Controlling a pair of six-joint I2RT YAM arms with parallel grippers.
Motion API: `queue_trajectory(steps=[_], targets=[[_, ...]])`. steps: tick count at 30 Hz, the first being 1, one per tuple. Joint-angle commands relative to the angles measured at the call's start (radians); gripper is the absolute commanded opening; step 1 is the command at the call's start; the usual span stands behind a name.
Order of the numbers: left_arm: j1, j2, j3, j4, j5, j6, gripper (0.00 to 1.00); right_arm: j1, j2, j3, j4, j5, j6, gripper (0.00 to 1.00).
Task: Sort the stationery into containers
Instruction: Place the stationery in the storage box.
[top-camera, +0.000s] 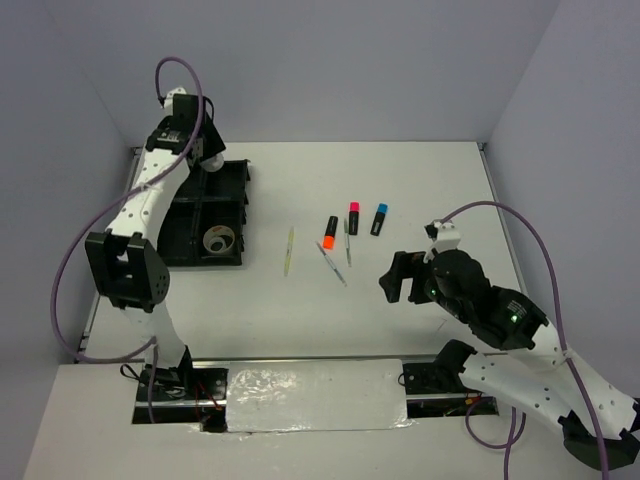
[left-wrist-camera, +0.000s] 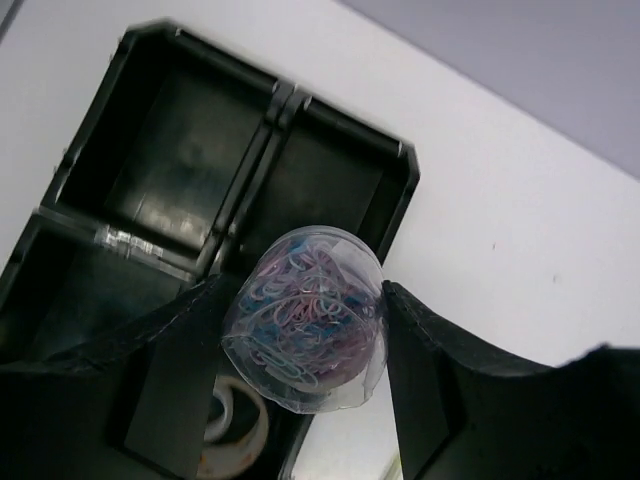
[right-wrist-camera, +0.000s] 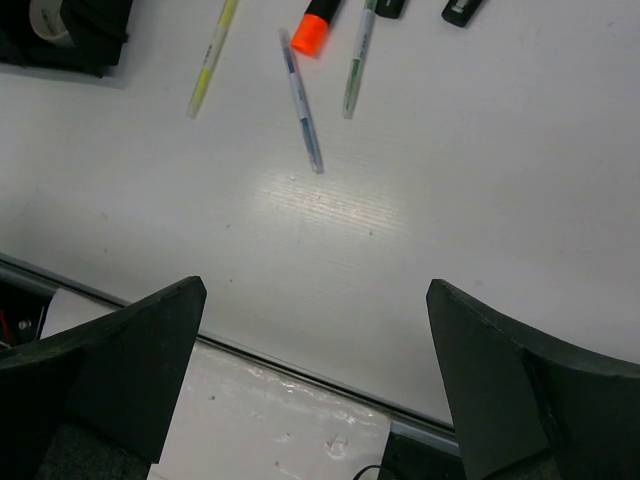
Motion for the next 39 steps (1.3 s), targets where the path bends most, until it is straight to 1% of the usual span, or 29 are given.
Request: queue_trajectory(steps=[1, 2, 3, 5, 6, 8, 9, 11, 13, 16, 19, 24, 27, 29, 30, 32, 33, 34, 35, 37, 39], targets=[[0.038, 0.147, 0.176, 0.001, 0.157, 0.094, 0.22, 0.000, 0.034, -0.027, 0.096, -0.041, -0.025, 1.00], [0.041, 0.182, 0.280, -0.022, 0.163, 0.110, 0.22, 0.000, 0.046, -0.031, 0.103, -0.046, -0.029, 1.00], [0.045, 0.214, 0.322, -0.043, 0.114, 0.121, 0.22, -0.001, 0.050, -0.040, 0.112, -0.053, -0.029, 1.00], [0.062, 0.284, 0.425, -0.111, 0.060, 0.115, 0.22, 0.002, 0.060, -0.051, 0.139, -0.069, -0.035, 1.00], [0.097, 0.313, 0.451, -0.126, 0.048, 0.090, 0.22, 0.002, 0.070, -0.056, 0.146, -0.075, -0.038, 1.00], [0.140, 0.327, 0.445, -0.119, 0.071, 0.061, 0.22, 0.002, 0.083, -0.057, 0.149, -0.078, -0.046, 1.00], [0.188, 0.333, 0.442, -0.116, 0.080, 0.034, 0.22, 0.005, 0.093, -0.063, 0.152, -0.080, -0.048, 1.00], [0.229, 0.330, 0.415, -0.095, 0.094, 0.013, 0.23, 0.000, 0.103, -0.066, 0.159, -0.067, -0.055, 1.00], [0.248, 0.327, 0.390, -0.073, 0.100, 0.015, 0.27, 0.002, 0.109, -0.074, 0.166, -0.060, -0.063, 1.00], [0.256, 0.365, 0.411, -0.053, 0.114, 0.039, 0.34, 0.002, 0.123, -0.080, 0.175, -0.053, -0.072, 1.00], [0.259, 0.397, 0.445, -0.071, 0.117, 0.053, 0.36, 0.002, 0.146, -0.074, 0.186, -0.058, -0.084, 1.00], [0.280, 0.411, 0.384, -0.025, 0.128, 0.047, 0.38, 0.002, 0.195, -0.050, 0.192, -0.053, -0.101, 1.00], [0.289, 0.434, 0.393, -0.042, 0.132, 0.049, 0.42, 0.002, 0.213, -0.042, 0.197, -0.052, -0.109, 1.00], [0.289, 0.440, 0.391, -0.053, 0.115, 0.044, 0.50, 0.002, 0.224, -0.036, 0.186, -0.043, -0.112, 1.00], [0.289, 0.439, 0.384, -0.047, 0.114, 0.044, 0.58, 0.000, 0.225, -0.031, 0.180, -0.034, -0.111, 1.00], [0.289, 0.439, 0.375, -0.044, 0.117, 0.041, 0.65, 0.002, 0.227, -0.024, 0.172, -0.020, -0.115, 1.00], [0.289, 0.448, 0.376, -0.042, 0.123, 0.043, 0.72, 0.003, 0.225, -0.019, 0.172, -0.018, -0.115, 1.00], [0.289, 0.455, 0.399, -0.053, 0.123, 0.041, 0.76, 0.002, 0.222, -0.017, 0.169, -0.015, -0.115, 1.00], [0.289, 0.465, 0.413, -0.064, 0.126, 0.041, 0.82, 0.002, 0.222, -0.014, 0.169, -0.014, -0.115, 1.00], [0.288, 0.477, 0.437, -0.094, 0.125, 0.038, 0.87, 0.002, 0.228, -0.010, 0.162, -0.012, -0.114, 1.00], [0.289, 0.457, 0.437, -0.100, 0.123, 0.038, 0.97, 0.000, 0.235, -0.005, 0.162, -0.012, -0.114, 1.00]])
